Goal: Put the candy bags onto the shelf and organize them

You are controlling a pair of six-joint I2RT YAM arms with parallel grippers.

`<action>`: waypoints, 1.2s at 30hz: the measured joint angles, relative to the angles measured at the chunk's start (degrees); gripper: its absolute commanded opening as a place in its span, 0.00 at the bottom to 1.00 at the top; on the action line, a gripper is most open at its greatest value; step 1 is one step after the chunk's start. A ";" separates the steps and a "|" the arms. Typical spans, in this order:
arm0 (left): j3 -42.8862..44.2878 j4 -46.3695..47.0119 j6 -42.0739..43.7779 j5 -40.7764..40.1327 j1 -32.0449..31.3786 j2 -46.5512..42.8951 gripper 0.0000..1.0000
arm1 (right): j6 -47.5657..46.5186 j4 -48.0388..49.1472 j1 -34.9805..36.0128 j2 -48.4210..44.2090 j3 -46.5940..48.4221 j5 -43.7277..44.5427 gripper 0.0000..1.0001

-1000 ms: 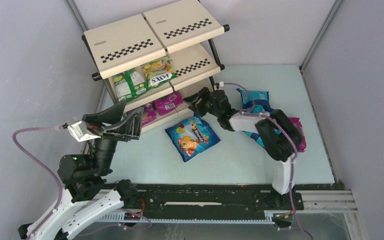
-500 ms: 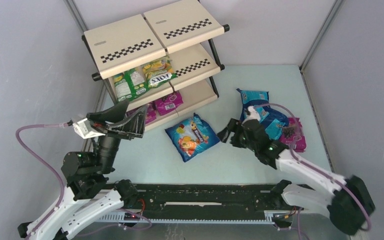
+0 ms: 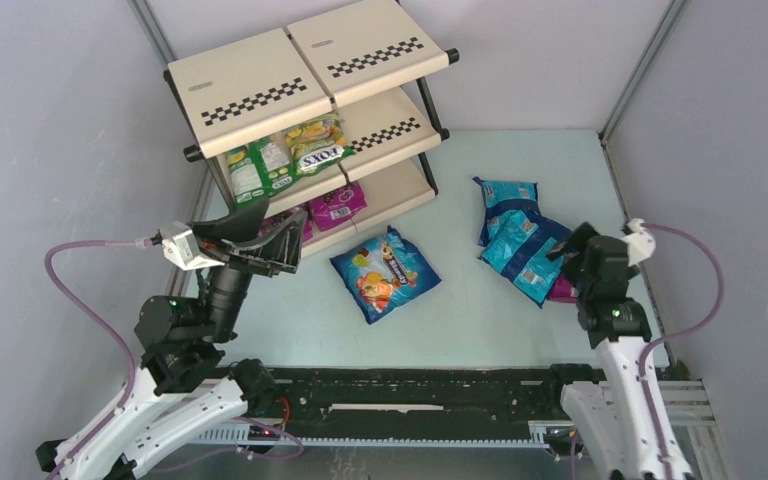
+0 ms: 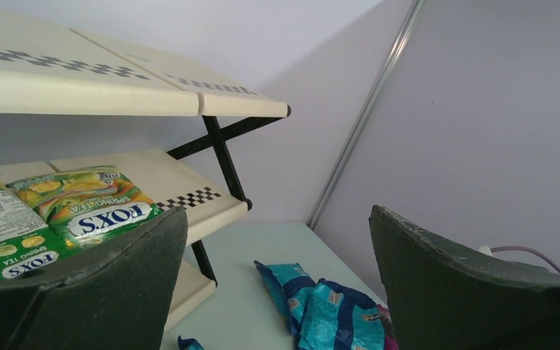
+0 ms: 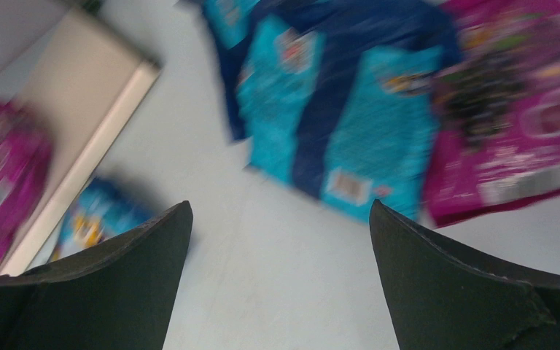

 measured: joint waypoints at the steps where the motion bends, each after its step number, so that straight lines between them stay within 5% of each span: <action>1: -0.02 -0.02 0.00 0.02 0.00 0.00 1.00 | -0.24 -0.02 -5.27 1.60 0.68 -1.73 1.00; 8: -0.02 0.02 0.00 -0.02 0.00 0.00 1.00 | -0.63 3.93 -41.40 8.87 -1.86 -22.62 1.00; 15: -0.11 0.02 0.02 -0.22 0.00 -0.42 1.00 | 2.51 16.06 -65.70 11.13 -16.55 -47.82 1.00; 23: -0.11 0.09 0.02 -0.46 0.00 -0.74 1.00 | 3.93 29.90 -70.07 22.99 -19.56 -62.62 1.00; 36: -0.11 0.11 0.04 -1.29 0.00 -0.79 1.00 | 5.53 36.74 -71.78 27.34 -21.42 -63.47 0.97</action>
